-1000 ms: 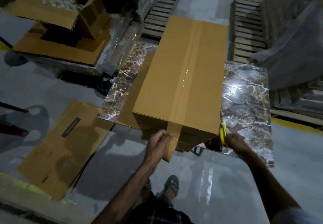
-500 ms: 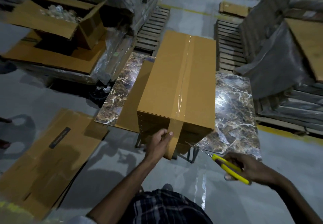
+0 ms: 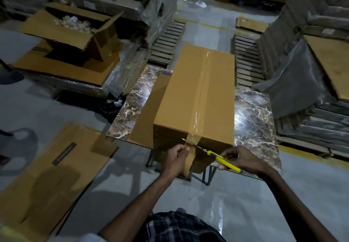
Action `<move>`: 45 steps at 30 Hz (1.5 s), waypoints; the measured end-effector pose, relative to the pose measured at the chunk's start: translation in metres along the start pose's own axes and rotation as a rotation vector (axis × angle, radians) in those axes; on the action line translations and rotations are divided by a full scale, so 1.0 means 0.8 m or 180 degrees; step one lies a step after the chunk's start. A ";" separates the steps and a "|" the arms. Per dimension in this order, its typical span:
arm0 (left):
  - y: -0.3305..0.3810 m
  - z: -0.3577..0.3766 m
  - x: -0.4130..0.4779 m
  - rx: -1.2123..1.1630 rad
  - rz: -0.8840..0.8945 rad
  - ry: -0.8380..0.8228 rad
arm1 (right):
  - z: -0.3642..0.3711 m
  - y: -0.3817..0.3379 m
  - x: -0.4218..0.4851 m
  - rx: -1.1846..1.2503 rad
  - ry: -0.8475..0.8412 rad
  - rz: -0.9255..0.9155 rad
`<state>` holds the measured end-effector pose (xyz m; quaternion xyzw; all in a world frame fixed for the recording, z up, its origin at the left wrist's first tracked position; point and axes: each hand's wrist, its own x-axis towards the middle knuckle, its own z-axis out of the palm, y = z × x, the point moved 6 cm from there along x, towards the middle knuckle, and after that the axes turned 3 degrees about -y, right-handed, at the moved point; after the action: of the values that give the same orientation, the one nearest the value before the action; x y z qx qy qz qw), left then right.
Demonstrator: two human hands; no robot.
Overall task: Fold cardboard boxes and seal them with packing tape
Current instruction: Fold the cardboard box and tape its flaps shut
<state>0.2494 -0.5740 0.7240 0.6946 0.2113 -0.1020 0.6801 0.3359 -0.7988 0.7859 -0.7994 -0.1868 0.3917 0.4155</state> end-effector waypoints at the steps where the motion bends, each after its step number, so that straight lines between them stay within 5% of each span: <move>1: -0.001 0.000 0.001 -0.0019 0.0005 -0.0007 | -0.001 -0.002 0.002 -0.0034 0.0026 -0.0015; 14: -0.018 -0.008 -0.002 0.0521 -0.0235 -0.0149 | -0.020 -0.002 0.012 0.0206 -0.0143 -0.0077; 20: -0.070 -0.022 -0.022 0.0754 -0.0399 -0.0159 | 0.010 0.029 0.010 -0.0967 -0.0336 0.0045; 31: -0.061 -0.028 -0.041 0.0979 -0.0325 -0.0069 | -0.013 0.228 -0.069 -0.1111 0.1010 0.0881; 40: -0.023 0.010 -0.042 0.0980 -0.0095 -0.0049 | -0.112 0.251 -0.024 -0.1573 0.2204 0.1025; 45: 0.004 0.050 -0.037 0.1015 0.0002 -0.0169 | -0.109 0.289 0.025 -0.1357 0.2283 0.1336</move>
<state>0.2307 -0.6179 0.7376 0.7909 0.1742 -0.1523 0.5665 0.4102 -0.9665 0.6193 -0.9724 0.0580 0.1191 0.1921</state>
